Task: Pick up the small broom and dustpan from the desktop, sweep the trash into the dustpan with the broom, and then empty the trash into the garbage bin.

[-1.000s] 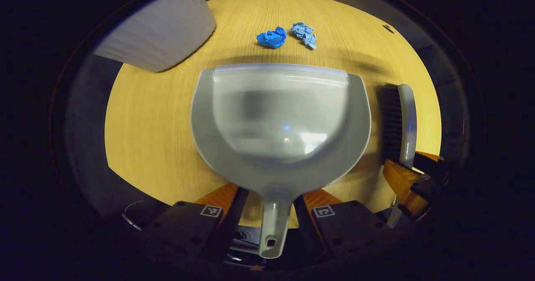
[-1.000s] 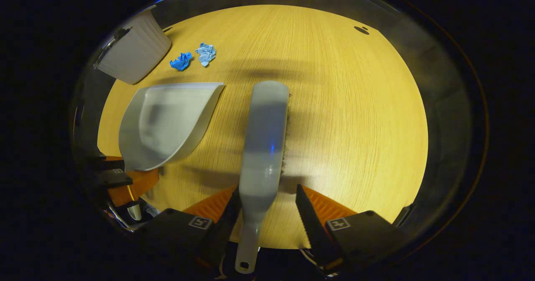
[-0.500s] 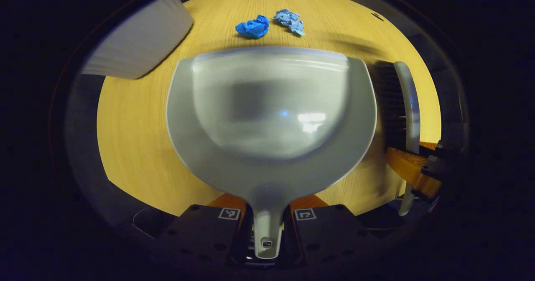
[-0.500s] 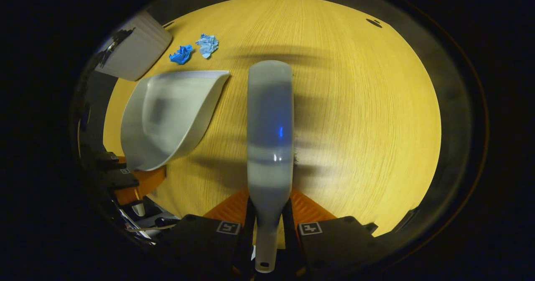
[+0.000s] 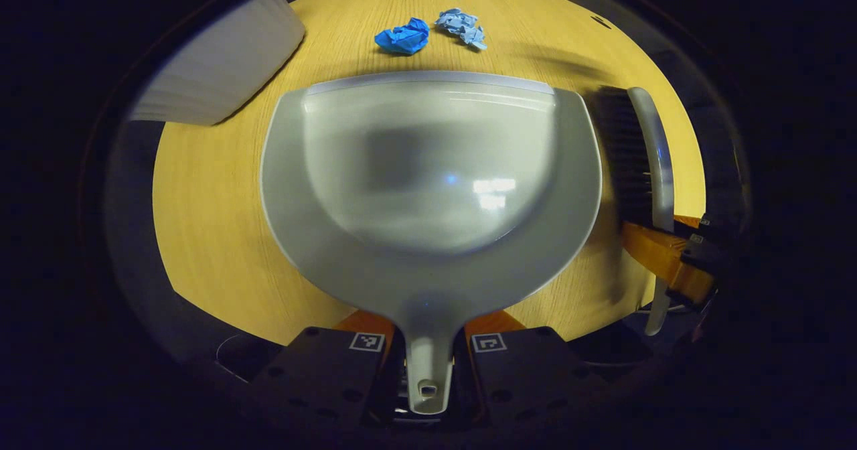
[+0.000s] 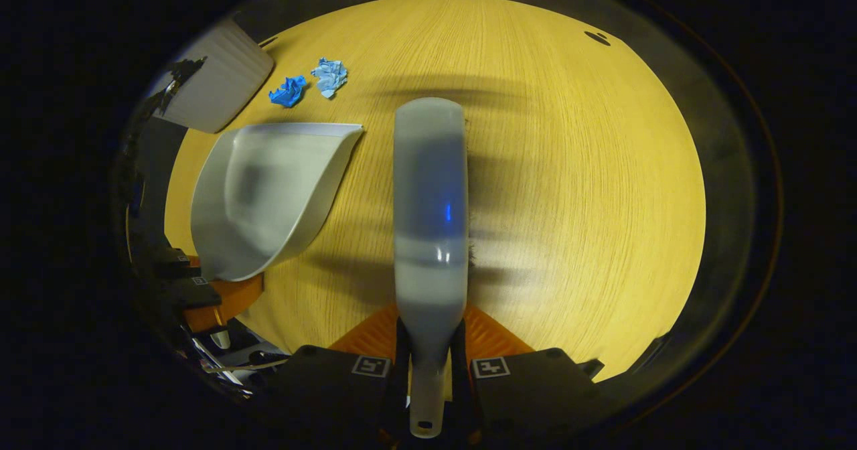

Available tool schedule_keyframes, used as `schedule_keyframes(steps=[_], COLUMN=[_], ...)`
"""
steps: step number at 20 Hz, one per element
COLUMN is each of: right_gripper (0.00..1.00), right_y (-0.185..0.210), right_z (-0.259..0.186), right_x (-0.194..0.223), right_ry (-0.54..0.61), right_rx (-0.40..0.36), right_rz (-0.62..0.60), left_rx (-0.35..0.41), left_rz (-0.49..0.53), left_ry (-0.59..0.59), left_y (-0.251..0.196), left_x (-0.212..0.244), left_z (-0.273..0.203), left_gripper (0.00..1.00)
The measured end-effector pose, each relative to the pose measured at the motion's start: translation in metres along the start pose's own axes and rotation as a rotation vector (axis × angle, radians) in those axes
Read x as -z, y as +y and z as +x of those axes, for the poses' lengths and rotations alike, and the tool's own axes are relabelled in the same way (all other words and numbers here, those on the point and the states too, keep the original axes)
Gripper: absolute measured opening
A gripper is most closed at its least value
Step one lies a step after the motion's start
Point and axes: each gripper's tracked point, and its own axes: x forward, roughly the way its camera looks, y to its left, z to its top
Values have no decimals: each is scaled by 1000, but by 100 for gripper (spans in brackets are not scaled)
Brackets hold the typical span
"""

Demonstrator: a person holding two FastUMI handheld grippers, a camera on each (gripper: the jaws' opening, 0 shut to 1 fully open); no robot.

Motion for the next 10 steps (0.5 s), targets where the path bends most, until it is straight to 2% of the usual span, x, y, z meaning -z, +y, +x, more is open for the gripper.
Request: schedule_keyframes(steps=[2,3,4,7,10], right_gripper=[30,20,25,22,23], right_y=[0,-1,-2,-5,-13], right_z=[-2,-4,-4,-14,-33], right_x=[-4,-4,-5,-19,-61], right_ry=[-11,-13,-10,-23,-100], right_rx=[-25,-33,-38,-60,-49], right_rz=[6,2,-10,-41,-118], left_rx=[0,1,5,15,-4], left_rz=[33,55,69,100,167], left_ry=[9,2,-17,-42,-58], left_y=[1,3,4,9,21], left_x=[0,-1,-3,1,8], left_z=[-1,-2,-2,-3,-7], left_gripper=[30,29,28,27,26])
